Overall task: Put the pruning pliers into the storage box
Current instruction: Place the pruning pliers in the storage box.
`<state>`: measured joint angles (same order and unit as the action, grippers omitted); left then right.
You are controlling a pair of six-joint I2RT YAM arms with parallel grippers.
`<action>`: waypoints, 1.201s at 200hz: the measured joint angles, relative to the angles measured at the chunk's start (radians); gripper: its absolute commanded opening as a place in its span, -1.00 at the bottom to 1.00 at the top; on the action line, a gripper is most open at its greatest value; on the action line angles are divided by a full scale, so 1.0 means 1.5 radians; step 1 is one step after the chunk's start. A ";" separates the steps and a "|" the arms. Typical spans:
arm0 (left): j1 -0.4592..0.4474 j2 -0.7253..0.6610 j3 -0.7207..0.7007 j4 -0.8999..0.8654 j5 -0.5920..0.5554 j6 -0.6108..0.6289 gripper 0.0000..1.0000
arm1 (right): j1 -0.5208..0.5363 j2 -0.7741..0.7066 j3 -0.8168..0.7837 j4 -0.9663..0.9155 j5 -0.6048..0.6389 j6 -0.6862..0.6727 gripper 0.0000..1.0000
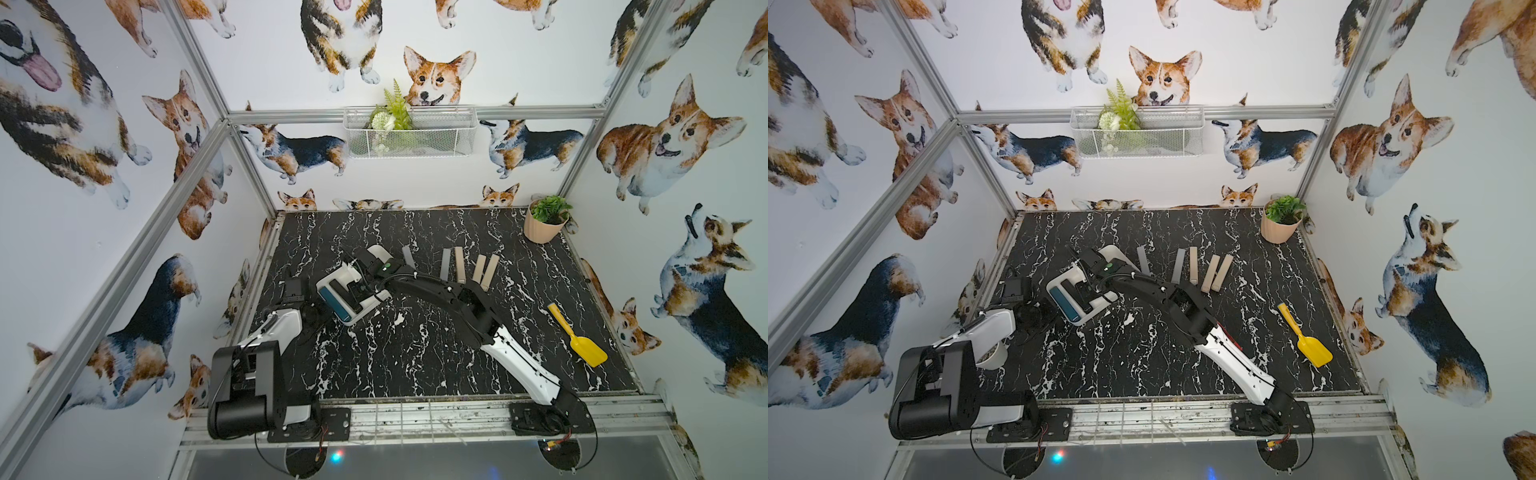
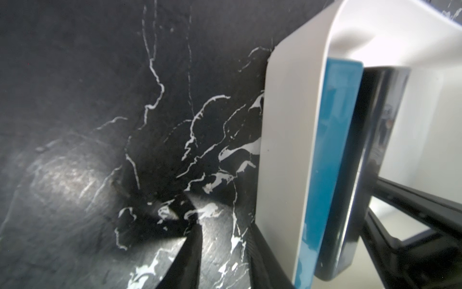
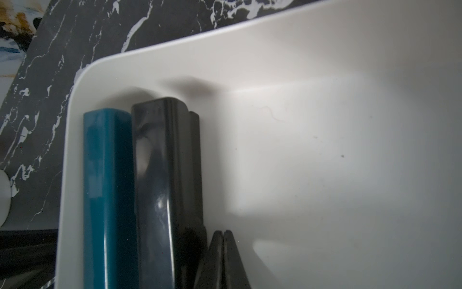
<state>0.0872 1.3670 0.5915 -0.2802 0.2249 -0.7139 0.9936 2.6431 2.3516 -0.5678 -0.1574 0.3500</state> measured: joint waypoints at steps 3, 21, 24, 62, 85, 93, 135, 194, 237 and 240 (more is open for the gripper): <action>0.000 0.000 0.000 0.001 0.000 0.000 -0.32 | 0.001 0.000 0.000 0.001 -0.001 0.000 -0.89; 0.000 0.000 -0.001 0.001 0.000 0.000 -0.32 | 0.004 0.002 0.002 0.003 -0.003 0.000 -0.89; 0.000 0.000 -0.001 0.001 0.000 0.000 -0.32 | 0.004 0.003 0.003 0.003 -0.003 0.000 -0.89; 0.000 0.000 -0.001 0.001 0.000 0.000 -0.32 | 0.009 0.008 0.009 0.006 -0.014 0.000 -0.89; 0.000 0.000 -0.002 0.003 0.000 0.000 -0.32 | 0.009 0.010 0.010 0.007 -0.018 0.000 -0.89; 0.000 0.000 -0.002 0.003 0.000 0.000 -0.32 | 0.009 0.010 0.011 0.008 -0.020 0.000 -0.89; 0.000 0.002 -0.003 0.004 0.001 0.000 -0.32 | 0.010 0.011 0.012 0.011 -0.026 0.000 -0.89; 0.000 0.004 -0.005 0.011 0.003 -0.001 -0.32 | 0.014 0.012 0.012 0.017 -0.040 0.001 -0.93; 0.000 0.004 -0.005 0.013 0.003 -0.002 -0.32 | 0.014 0.013 0.012 0.018 -0.038 0.000 -0.84; 0.000 0.004 -0.005 0.013 0.003 -0.002 -0.32 | 0.014 0.013 0.012 0.018 -0.038 0.000 -0.82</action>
<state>0.0872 1.3724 0.5835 -0.2607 0.2295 -0.7174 1.0145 2.6621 2.3692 -0.5407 -0.2146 0.3504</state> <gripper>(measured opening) 0.339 0.064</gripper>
